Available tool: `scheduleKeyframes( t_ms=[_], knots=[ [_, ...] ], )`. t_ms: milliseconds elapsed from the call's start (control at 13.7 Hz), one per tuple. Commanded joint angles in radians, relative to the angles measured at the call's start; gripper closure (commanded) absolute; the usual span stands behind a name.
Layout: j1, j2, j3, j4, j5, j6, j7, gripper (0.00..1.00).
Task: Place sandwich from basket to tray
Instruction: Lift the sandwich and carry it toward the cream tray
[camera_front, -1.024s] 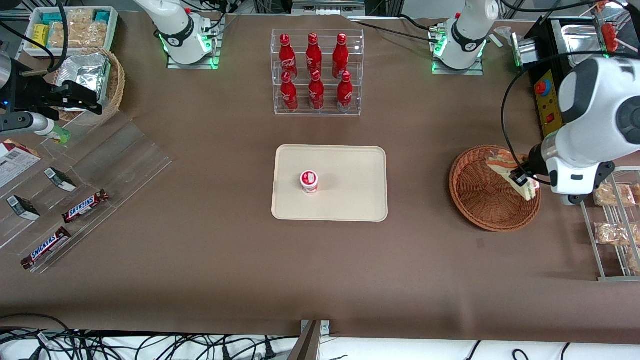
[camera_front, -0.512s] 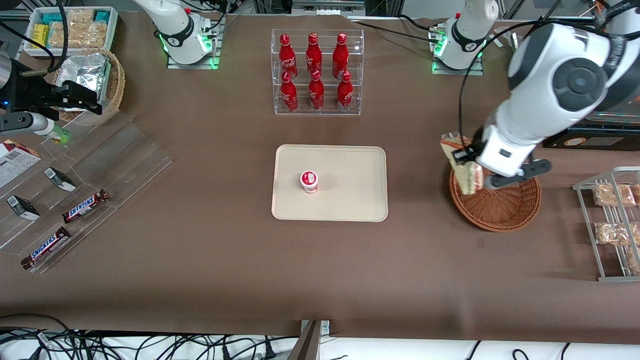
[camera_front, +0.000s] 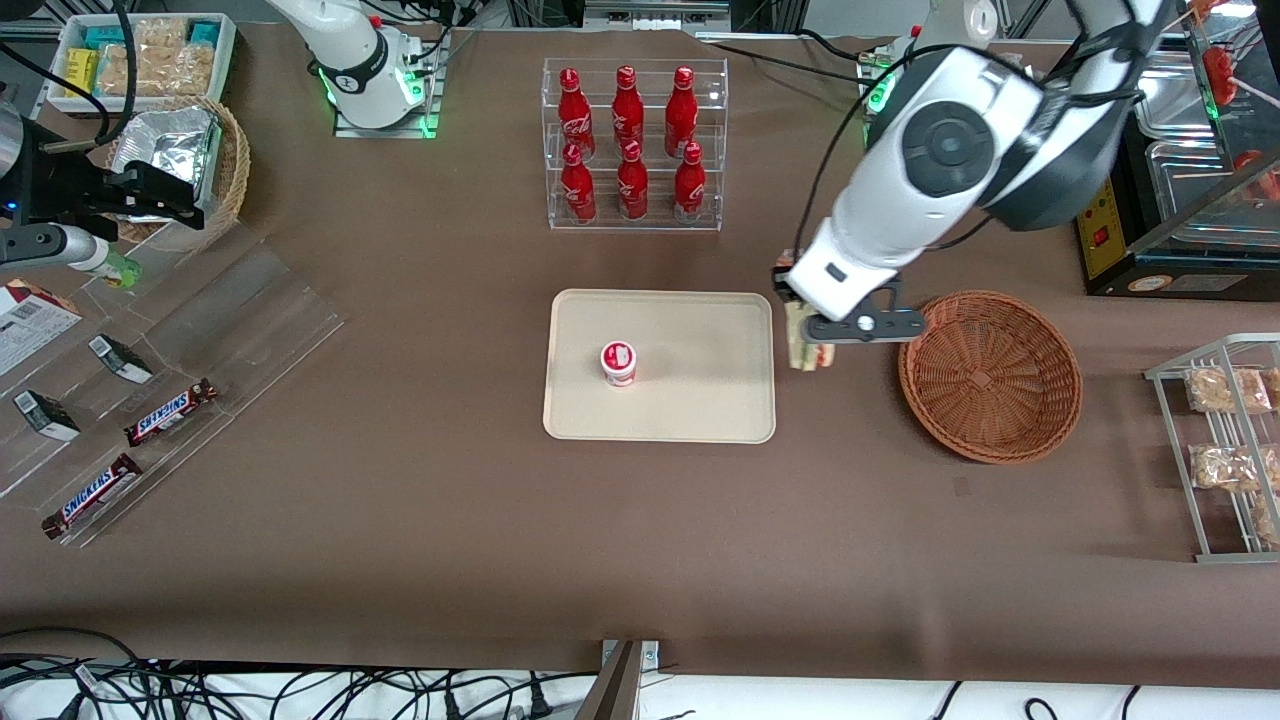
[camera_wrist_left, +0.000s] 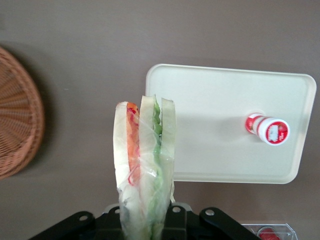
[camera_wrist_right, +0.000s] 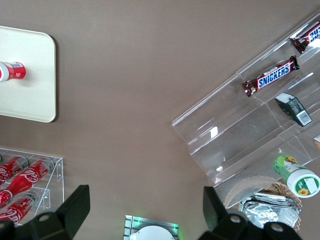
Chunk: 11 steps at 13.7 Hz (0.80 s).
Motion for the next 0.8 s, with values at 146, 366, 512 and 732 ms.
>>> scheduleKeyframes(
  t_ms=[146,366,512,732],
  knots=[
    [-0.057,0.013,0.005,-0.149,0.028,0.226,-0.009,1.00],
    [-0.094,0.081,0.004,-0.202,0.194,0.334,-0.170,1.00],
    [-0.123,0.161,0.002,-0.200,0.308,0.375,-0.278,1.00],
    [-0.160,0.244,0.004,-0.196,0.445,0.406,-0.398,1.00]
  ],
)
